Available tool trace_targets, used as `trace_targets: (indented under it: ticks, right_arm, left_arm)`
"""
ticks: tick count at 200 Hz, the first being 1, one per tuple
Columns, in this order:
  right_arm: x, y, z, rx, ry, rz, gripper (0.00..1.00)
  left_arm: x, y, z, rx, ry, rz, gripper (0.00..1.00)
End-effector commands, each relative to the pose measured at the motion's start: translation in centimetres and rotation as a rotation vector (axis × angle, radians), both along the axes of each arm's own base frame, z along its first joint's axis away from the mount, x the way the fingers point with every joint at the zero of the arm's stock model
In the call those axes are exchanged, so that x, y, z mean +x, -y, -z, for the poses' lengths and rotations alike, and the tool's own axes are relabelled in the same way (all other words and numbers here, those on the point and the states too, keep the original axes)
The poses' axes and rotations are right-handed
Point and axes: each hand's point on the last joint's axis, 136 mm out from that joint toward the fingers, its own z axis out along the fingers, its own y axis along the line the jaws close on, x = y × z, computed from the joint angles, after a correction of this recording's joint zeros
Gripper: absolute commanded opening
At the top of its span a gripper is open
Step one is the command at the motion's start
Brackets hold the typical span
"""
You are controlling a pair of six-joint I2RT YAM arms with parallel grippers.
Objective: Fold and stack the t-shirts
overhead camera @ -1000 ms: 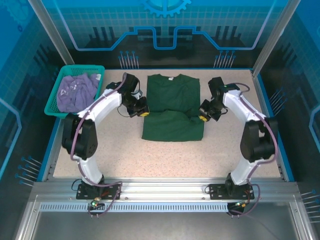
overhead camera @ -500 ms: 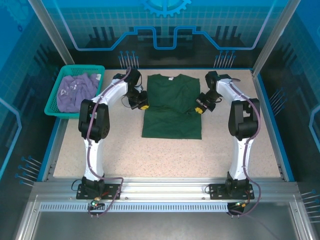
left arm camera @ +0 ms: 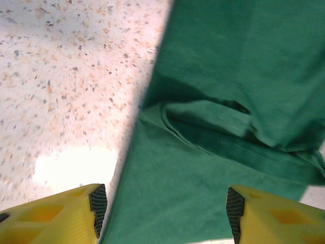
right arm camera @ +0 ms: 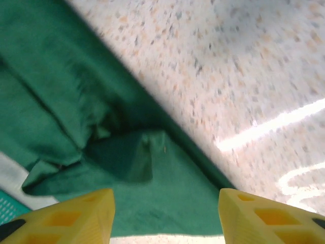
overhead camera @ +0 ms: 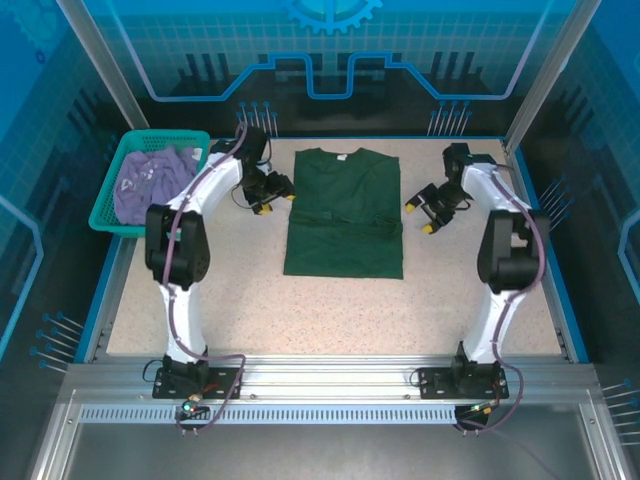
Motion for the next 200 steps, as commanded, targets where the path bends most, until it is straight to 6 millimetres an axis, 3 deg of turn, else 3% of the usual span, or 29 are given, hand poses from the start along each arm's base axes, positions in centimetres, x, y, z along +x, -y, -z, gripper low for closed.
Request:
trace_targets:
  ticks: [1,16,30,49,62,95,128,164,200]
  right_arm:
    - [-2.7,-2.1,-3.1,0.032,0.112,-0.059,0.53]
    - [-5.1,-4.4,-3.1,0.041,0.156,-0.125,0.44]
    - [-7.3,-6.4,-1.8,0.033,0.154,-0.183,0.32]
    - [-9.0,-7.9,0.8,0.031,0.12,-0.205,0.15]
    - [-9.4,-8.6,2.6,0.027,0.086,-0.213,0.09]
    - [-8.7,-10.4,5.8,0.0,0.028,-0.293,0.05]
    - [-10.5,-11.0,8.8,-0.04,-0.054,-0.326,0.03]
    - [-15.2,-11.4,10.4,-0.076,-0.096,-0.385,0.04]
    - [-20.3,-10.2,11.1,-0.096,-0.128,-0.416,0.05]
  left_arm:
    - [-3.2,2.0,-4.5,-0.049,0.104,0.032,0.6]
    - [-5.8,4.9,-4.4,-0.118,0.12,0.09,0.5]
    - [-8.0,7.8,-3.5,-0.193,0.109,0.138,0.38]
    - [-9.4,10.2,-1.3,-0.215,0.083,0.185,0.27]
    - [-9.6,10.9,0.6,-0.206,0.062,0.216,0.25]
    - [-9.6,9.6,6.1,-0.076,0.03,0.263,0.22]
    - [-12.7,7.5,11.2,-0.004,-0.086,0.252,0.2]
    - [-17.7,5.3,13.4,0.008,-0.171,0.176,0.2]
    - [-23.5,2.8,12.7,0.036,-0.227,0.117,0.2]
